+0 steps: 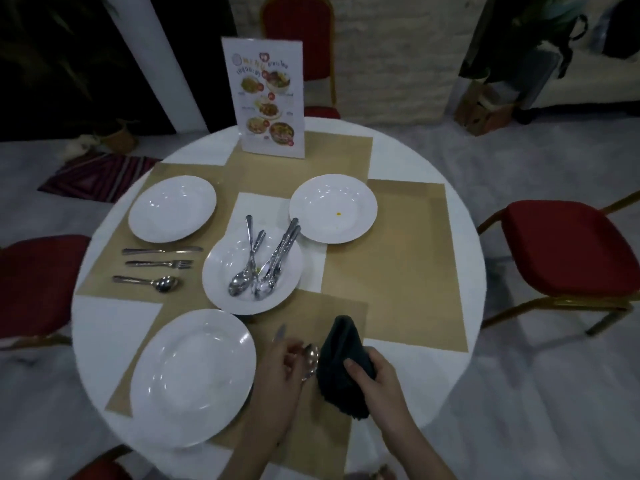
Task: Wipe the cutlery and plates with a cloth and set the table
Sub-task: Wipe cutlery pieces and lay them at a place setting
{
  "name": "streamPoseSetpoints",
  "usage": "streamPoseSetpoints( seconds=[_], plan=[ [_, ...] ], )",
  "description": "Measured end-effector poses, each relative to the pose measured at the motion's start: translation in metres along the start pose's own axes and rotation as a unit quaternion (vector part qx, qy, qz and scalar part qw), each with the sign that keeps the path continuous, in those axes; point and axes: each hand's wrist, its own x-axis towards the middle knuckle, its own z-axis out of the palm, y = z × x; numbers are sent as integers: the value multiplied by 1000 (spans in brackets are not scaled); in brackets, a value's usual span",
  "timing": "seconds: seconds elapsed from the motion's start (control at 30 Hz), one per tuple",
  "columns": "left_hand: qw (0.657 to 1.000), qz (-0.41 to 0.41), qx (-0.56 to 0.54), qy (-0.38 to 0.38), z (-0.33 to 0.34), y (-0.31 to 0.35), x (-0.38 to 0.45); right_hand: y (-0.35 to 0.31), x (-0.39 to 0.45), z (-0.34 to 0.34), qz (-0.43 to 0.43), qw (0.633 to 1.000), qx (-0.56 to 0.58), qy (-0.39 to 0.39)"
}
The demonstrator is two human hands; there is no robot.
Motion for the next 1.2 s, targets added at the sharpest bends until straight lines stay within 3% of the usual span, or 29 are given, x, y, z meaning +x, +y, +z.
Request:
streamPoseSetpoints(
  seconds=[0.2, 0.47, 0.67, 0.8, 0.97, 1.2],
  plan=[
    [998, -31, -40, 48, 15, 11, -13, -13, 8, -19, 16, 998, -39, -55],
    [996, -28, -26, 83, 36, 12, 5, -40, 18, -40, 36, 997, -46, -48],
    [991, -50, -26, 122, 65, 29, 6, -56, 42, -61, 38, 992, -66, -102],
    [982, -83, -40, 166, 90, 52, 7, -74, 67, -75, 11, 979, -92, -183],
    [948, -146, -68, 274, 134, 89, 19, -105, 95, -111, -29, 941, -134, -310],
    [899, -190, -120, 376, 182, 120, 18, -124, 133, -154, -29, 911, -207, -354]
  ],
)
